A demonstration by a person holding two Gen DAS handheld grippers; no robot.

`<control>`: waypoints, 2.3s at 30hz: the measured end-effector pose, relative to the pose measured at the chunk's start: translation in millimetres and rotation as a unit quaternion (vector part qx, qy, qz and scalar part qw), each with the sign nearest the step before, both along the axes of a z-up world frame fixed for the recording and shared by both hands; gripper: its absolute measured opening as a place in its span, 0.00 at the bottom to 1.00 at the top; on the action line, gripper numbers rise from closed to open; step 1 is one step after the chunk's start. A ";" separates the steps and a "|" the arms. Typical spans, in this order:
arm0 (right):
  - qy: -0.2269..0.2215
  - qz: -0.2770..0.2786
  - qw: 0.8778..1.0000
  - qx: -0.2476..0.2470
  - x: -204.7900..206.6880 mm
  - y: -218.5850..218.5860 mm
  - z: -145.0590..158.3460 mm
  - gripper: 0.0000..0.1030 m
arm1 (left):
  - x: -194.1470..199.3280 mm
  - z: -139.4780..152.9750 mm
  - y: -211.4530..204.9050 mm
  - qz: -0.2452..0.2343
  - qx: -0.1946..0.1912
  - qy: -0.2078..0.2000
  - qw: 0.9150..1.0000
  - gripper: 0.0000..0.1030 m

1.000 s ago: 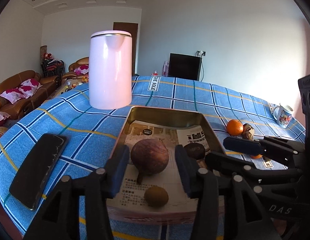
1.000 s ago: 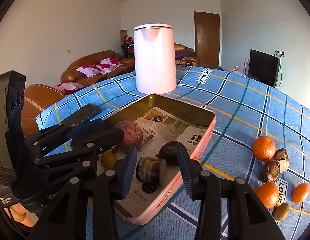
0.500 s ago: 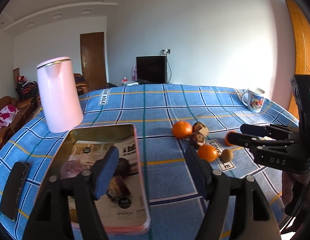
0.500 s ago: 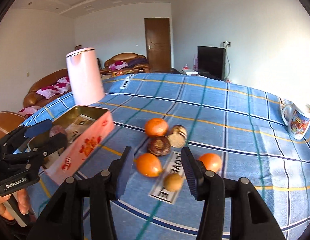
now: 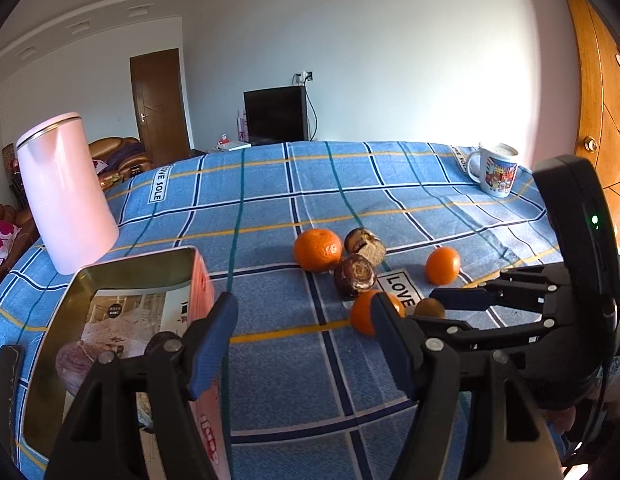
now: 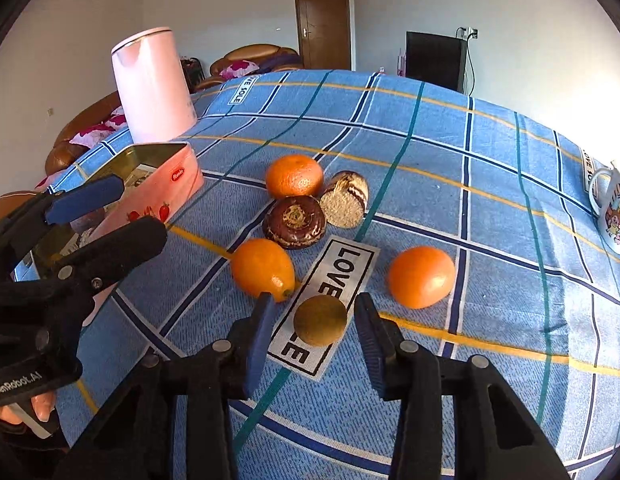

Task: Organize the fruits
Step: 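Withdraw both tools from the tin box toward the remaining fruits, then grasp a kiwi with the right tool while the left tool grasps a tangerine, then carry the kiwi and tangerine into the tin box and open both tools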

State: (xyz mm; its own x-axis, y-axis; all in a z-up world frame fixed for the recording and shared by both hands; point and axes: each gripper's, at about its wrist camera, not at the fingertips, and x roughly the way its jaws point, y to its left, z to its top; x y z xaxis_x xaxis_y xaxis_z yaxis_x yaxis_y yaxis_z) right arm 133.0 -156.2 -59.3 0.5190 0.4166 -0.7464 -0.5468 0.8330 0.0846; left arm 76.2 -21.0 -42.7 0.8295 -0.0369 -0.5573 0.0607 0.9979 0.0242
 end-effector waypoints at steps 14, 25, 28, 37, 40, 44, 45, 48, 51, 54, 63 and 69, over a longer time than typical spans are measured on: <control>-0.066 -0.080 0.992 0.069 -12.0 -37.8 22.6 0.28 | 28.1 -7.0 -30.8 -0.040 -0.003 0.049 0.998 0.69; -0.071 -0.100 0.987 0.103 -10.7 -51.0 26.5 0.28 | 64.1 -32.8 -43.0 -0.068 -0.028 0.138 0.988 0.44; -0.073 -0.098 0.987 0.101 -11.2 -49.9 26.5 0.28 | 64.0 -32.5 -43.6 -0.068 -0.031 0.137 0.988 0.44; -0.093 -0.093 0.985 0.109 -17.7 -51.8 29.0 0.28 | 48.7 -15.1 -36.9 -0.042 -0.024 0.074 0.996 0.44; -0.102 -0.087 0.985 0.110 -21.1 -51.0 30.6 0.28 | 42.7 -9.9 -37.0 -0.035 -0.018 0.053 0.998 0.44; -0.117 -0.084 0.983 0.117 -26.6 -52.5 33.7 0.28 | 35.5 -4.7 -36.2 -0.027 -0.011 0.028 0.999 0.44; -0.121 -0.084 0.982 0.118 -27.6 -52.6 34.3 0.28 | 34.3 -3.7 -36.3 -0.026 -0.010 0.023 0.999 0.44; -0.128 -0.080 0.981 0.122 -30.2 -52.7 36.1 0.28 | 30.9 -1.1 -36.3 -0.021 -0.006 0.010 1.000 0.44; -0.136 -0.077 0.980 0.126 -33.5 -53.7 37.9 0.28 | 26.8 1.1 -35.6 -0.017 -0.004 -0.002 1.000 0.44; -0.145 -0.076 0.978 0.128 -37.1 -54.4 39.5 0.28 | 23.4 2.6 -36.4 -0.016 0.000 -0.013 1.000 0.44; -0.161 -0.074 0.975 0.131 -42.7 -55.3 41.9 0.28 | 16.2 5.6 -37.0 -0.009 0.005 -0.032 0.999 0.44; -0.179 -0.073 0.972 0.132 -50.4 -56.2 44.0 0.28 | 9.2 8.3 -37.5 -0.005 0.009 -0.049 0.999 0.44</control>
